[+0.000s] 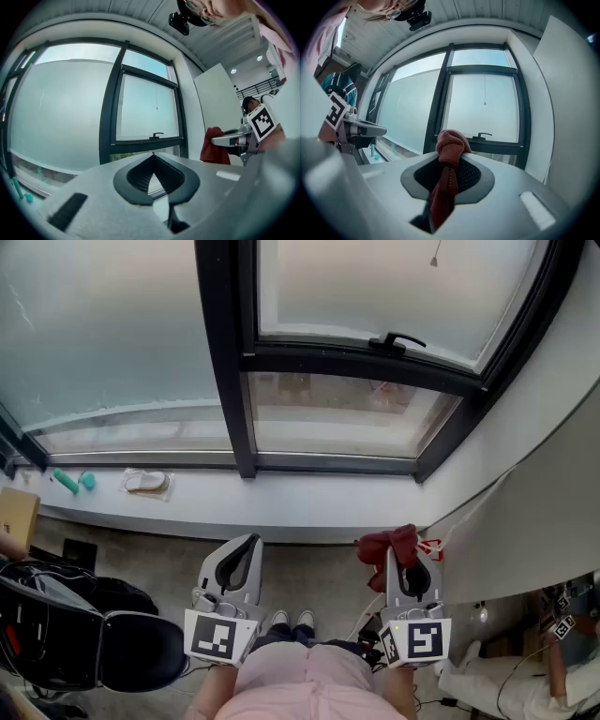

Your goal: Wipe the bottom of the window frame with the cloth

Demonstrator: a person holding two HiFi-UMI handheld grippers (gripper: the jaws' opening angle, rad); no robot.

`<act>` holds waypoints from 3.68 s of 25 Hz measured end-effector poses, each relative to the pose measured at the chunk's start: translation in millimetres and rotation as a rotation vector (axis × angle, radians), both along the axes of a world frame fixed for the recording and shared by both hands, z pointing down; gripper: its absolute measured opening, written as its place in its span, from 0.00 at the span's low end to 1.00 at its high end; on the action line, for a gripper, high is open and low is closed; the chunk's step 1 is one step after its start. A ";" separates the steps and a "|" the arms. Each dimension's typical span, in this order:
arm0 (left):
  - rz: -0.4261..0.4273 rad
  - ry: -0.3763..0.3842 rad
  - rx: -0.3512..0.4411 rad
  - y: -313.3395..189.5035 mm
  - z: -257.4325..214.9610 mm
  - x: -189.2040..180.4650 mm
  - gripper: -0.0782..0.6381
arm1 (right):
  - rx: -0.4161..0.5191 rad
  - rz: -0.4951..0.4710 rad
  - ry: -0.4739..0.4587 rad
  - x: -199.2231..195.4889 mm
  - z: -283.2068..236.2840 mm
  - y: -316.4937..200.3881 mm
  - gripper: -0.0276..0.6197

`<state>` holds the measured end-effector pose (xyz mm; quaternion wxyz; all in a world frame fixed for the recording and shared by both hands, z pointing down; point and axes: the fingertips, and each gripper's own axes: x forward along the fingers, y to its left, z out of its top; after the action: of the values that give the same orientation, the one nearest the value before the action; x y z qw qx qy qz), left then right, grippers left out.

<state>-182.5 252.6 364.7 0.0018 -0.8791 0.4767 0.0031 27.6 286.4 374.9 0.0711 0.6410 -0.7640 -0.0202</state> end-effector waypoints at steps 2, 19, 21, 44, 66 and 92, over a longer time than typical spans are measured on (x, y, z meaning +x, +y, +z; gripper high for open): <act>-0.008 0.002 0.009 -5.4 -1.7 3.7 0.10 | 0.006 -0.015 0.003 2.5 -0.7 -6.8 0.15; -0.018 -0.013 0.035 -18.9 8.0 62.5 0.10 | 0.025 -0.106 -0.072 50.7 14.8 -23.8 0.16; -0.016 -0.017 0.025 -25.4 10.6 65.9 0.10 | 0.020 -0.103 -0.076 55.9 16.4 -30.7 0.16; 0.074 -0.031 -0.003 -275.1 13.2 47.8 0.10 | -0.012 0.000 -0.077 35.4 8.6 -250.1 0.16; -0.044 -0.002 0.025 -318.7 -6.8 82.2 0.10 | 0.023 -0.152 -0.071 57.3 -6.7 -339.0 0.16; -0.082 -0.012 0.050 -367.2 -29.7 0.9 0.10 | 0.244 -0.339 -0.082 -115.2 -116.4 -510.9 0.16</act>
<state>-181.5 -114.6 335.0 0.0267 -0.8584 0.5121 0.0098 -87.6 -224.5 258.5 -0.0428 0.5076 -0.8549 -0.0982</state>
